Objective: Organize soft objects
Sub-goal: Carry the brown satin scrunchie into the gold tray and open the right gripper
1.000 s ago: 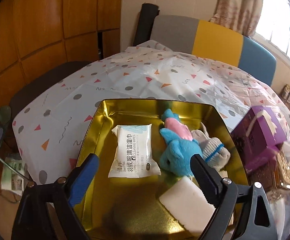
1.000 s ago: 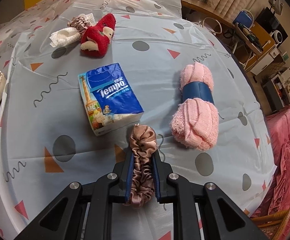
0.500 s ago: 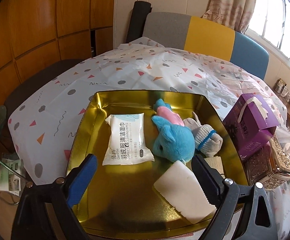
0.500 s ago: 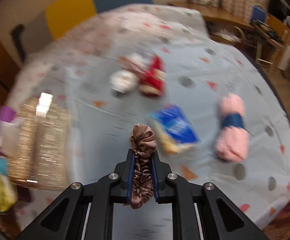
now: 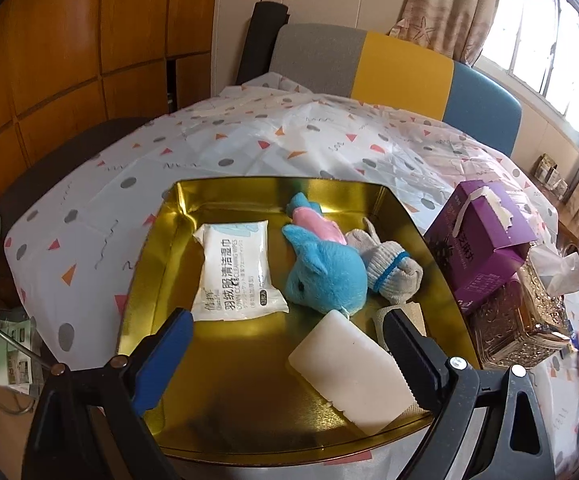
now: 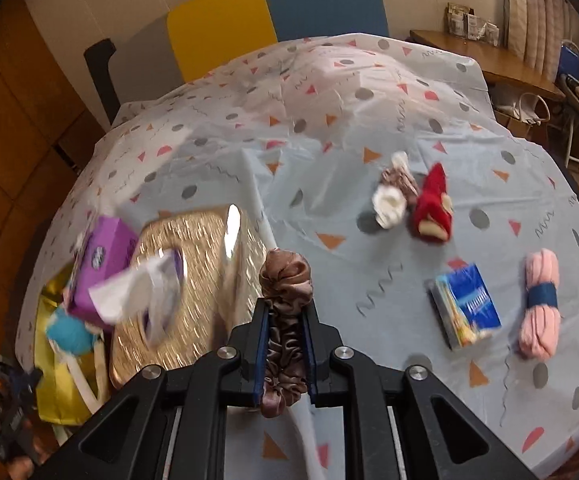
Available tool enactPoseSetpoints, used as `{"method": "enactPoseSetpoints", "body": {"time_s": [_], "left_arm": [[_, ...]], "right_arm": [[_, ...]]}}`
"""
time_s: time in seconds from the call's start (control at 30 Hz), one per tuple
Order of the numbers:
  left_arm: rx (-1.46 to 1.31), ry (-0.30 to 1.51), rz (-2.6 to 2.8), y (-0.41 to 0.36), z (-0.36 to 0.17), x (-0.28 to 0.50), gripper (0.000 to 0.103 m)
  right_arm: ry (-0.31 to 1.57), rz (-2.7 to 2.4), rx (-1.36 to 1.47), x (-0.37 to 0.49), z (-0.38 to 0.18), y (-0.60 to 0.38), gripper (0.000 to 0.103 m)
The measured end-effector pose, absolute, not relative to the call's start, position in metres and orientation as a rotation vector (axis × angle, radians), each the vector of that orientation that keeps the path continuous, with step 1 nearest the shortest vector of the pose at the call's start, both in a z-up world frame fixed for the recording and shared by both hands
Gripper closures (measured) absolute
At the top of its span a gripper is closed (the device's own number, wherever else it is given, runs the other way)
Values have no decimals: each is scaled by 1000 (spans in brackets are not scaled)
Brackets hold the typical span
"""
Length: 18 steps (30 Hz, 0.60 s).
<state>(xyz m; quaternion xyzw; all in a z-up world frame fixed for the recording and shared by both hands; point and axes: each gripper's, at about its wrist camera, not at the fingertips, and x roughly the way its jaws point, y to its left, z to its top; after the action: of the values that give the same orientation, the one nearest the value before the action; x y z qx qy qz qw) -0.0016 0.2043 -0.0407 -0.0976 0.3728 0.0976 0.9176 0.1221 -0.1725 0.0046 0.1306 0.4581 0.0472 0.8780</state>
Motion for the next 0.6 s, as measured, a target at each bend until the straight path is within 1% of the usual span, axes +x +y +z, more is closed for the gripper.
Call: {"method": "enactPoseSetpoints", "body": {"time_s": [0.1,0.17,0.43,0.6], "left_arm": [[-192,758,208,207,-38,-5,4],[-195,756,221,212,-38,-7,4],[-230,778,282,234,-47,-9,4],[-219,748,290,235,-42,-12,3]], "right_arm": [[887,235,239,135,31,-130,89],[863,359,180,130,36,-94,89],[911,653,-10,72,9,10,89],[953,720,-90,68,-12,56,89]]}}
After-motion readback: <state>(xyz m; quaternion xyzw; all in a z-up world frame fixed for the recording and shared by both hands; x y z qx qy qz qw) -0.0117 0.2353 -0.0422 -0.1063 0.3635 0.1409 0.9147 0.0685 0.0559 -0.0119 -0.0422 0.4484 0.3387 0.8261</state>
